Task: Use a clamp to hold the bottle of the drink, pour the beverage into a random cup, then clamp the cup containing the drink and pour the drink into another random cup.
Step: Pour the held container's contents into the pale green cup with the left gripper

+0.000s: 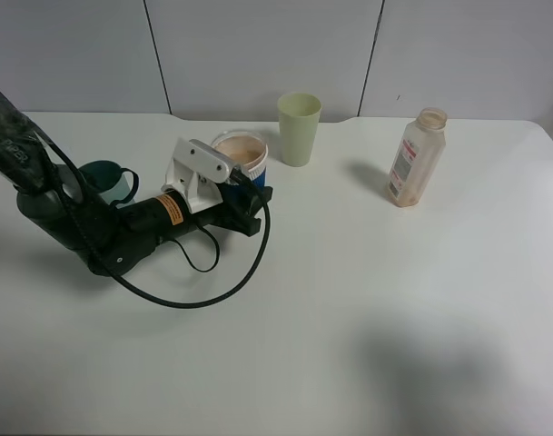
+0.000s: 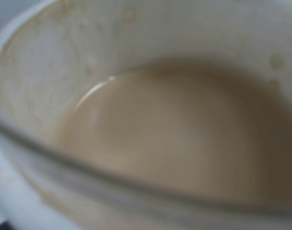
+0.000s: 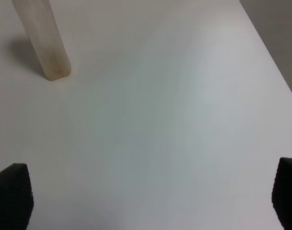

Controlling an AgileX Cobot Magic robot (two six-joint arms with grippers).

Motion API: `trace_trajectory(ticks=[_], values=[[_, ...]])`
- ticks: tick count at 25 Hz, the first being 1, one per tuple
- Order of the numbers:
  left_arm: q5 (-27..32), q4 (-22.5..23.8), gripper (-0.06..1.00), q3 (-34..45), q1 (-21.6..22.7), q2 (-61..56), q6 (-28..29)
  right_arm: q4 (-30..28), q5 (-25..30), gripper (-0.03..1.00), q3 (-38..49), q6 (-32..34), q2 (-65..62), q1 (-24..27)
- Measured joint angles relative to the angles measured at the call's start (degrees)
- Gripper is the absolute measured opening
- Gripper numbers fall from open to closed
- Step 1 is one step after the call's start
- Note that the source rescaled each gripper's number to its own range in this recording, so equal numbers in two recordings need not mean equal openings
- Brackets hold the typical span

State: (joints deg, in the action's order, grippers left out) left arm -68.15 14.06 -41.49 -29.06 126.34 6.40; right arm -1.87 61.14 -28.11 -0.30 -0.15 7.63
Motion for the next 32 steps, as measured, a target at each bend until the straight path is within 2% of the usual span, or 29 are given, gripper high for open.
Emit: trace_trajectory(ticks=[7,14,16,24,27,32], values=[[2.0,0.0,0.02,0.0,0.0,-2.0,0.1,0.0,0.0,1.0,0.0,0.0,0.0,0.0],[11.9,0.1,0.02,-1.3,0.0,-6.2,0.2,0.0,0.0,1.0,0.0,0.0,0.0,0.0],[20.9,0.1,0.02,-5.3,0.0,-8.4,0.2,0.0,0.0,1.0,0.0,0.0,0.0,0.0],[29.9,0.1,0.02,-11.2,0.0,-9.7,0.2,0.0,0.0,1.0,0.0,0.0,0.0,0.0],[35.8,0.1,0.02,-14.0,0.0,-9.7,0.2,0.0,0.0,1.0,0.0,0.0,0.0,0.0],[39.4,0.1,0.02,-16.1,0.9,-9.7,-0.9,0.0,0.0,1.0,0.0,0.0,0.0,0.0]])
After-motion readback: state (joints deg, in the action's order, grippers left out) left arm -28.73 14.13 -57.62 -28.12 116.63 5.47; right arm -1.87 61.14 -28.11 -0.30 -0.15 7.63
